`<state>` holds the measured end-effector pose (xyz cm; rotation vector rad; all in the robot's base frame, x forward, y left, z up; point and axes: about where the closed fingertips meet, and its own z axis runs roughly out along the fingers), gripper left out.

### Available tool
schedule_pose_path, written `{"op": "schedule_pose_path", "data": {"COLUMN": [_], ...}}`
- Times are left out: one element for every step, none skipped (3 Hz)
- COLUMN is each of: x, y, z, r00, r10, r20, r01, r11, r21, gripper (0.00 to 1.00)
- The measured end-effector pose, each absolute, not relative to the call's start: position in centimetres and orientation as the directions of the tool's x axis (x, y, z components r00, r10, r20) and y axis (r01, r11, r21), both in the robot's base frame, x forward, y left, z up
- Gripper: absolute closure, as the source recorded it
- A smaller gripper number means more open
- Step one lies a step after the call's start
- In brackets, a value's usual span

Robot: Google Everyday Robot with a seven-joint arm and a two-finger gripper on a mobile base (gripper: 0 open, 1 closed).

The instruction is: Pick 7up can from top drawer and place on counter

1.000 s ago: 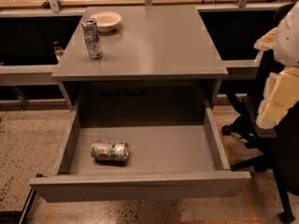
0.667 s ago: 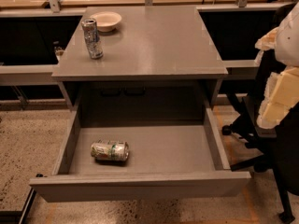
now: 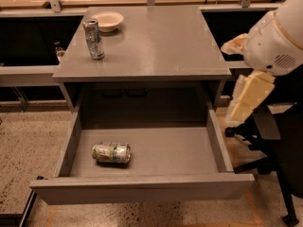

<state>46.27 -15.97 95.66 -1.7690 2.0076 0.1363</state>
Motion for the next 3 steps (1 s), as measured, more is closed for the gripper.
{"op": "schedule_pose_path", "data": {"x": [48.3, 49.1, 49.1], "y": [-11.4, -6.6, -6.6], "z": [93.1, 89.8, 89.8], "r00": [0.011, 0.075, 0.075], "r10": [-0.860, -0.834, -0.834], "r20": [-0.511, -0.547, -0.547], "r01": [-0.983, -0.994, -0.994], "r11": [0.086, -0.017, -0.017], "r21": [-0.165, -0.111, -0.111], "gripper": [0.00, 0.00, 0.00]}}
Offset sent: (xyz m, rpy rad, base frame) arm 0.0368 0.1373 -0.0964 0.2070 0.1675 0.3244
